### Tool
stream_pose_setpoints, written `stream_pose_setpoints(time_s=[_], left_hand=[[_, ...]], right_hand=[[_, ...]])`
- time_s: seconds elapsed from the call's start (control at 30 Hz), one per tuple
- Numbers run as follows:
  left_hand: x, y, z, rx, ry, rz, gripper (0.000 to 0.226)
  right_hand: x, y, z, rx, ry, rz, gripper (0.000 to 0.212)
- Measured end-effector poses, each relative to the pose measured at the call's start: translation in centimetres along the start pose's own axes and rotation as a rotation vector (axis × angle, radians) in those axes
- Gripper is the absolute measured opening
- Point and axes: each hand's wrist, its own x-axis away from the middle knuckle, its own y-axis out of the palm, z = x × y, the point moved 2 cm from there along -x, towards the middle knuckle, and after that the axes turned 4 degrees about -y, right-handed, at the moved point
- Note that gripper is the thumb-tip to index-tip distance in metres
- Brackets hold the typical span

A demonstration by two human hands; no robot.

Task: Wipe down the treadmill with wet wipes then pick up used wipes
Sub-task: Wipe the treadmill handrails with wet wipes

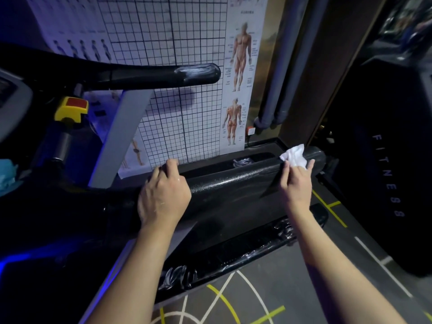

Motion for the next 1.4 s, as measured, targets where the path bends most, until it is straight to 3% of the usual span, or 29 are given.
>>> stream_pose_setpoints(time_s=[0.13,0.2,0.27,0.33,0.4,0.47,0.6,0.67,0.87,0.93,1.1,1.2,1.3,1.4], left_hand=[[0.0,-0.1,0.2,0.001,0.001,0.005,0.025],[0.0,-0.2,0.3,-0.004,0.01,0.004,0.025],[0.0,-0.2,0.2,-0.01,0.009,-0.001,0.025],[0.0,-0.1,0.1,-0.007,-0.002,-0.015,0.022],[0.0,0.0,0.0,-0.002,-0.013,-0.025,0.021],[0.0,0.1,-0.1,0.004,-0.018,-0.03,0.02],[0.0,0.1,-0.1,-0.001,-0.007,-0.048,0.018],[-0.1,0.1,0.1,-0.012,-0.009,-0.06,0.018],[-1.3,0.1,2.1,-0.066,-0.033,-0.105,0.012],[-1.8,0.7,4.7,-0.04,0.019,-0.128,0.012],[-3.1,4.4,10.5,0.026,0.186,-0.31,0.021],[-3.3,6.1,11.6,-0.019,0.208,-0.38,0.027],[-2.9,6.9,11.9,-0.074,0.238,-0.345,0.033],[-3.3,7.3,11.6,-0.063,0.209,-0.41,0.035]], right_hand=[[3.4,-0.3,-3.7,-0.18,0.142,-0.028,0.054],[6.4,-0.1,-7.1,-0.269,0.019,-0.112,0.063],[9.3,0.4,-10.1,-0.334,-0.181,-0.223,0.05],[11.0,0.6,-11.3,-0.357,-0.386,-0.215,0.041],[10.5,0.6,-10.2,-0.326,-0.462,-0.176,0.039],[9.0,0.6,-7.3,-0.307,-0.287,-0.222,0.037],[5.9,-0.6,-0.4,-0.231,0.413,-0.164,0.05],[5.4,-1.2,0.4,-0.261,0.598,-0.136,0.047],[11.2,-1.6,-6.5,-0.37,0.41,-0.31,0.029],[12.4,-1.5,-8.3,-0.406,0.323,-0.361,0.032],[5.4,-1.4,-4.8,-0.439,0.681,-0.146,0.045],[1.1,-1.9,-0.3,-0.355,0.781,-0.028,0.049],[2.4,-1.7,0.3,-0.358,0.726,-0.059,0.052],[8.1,-1.0,-2.6,-0.445,0.503,-0.135,0.052]])
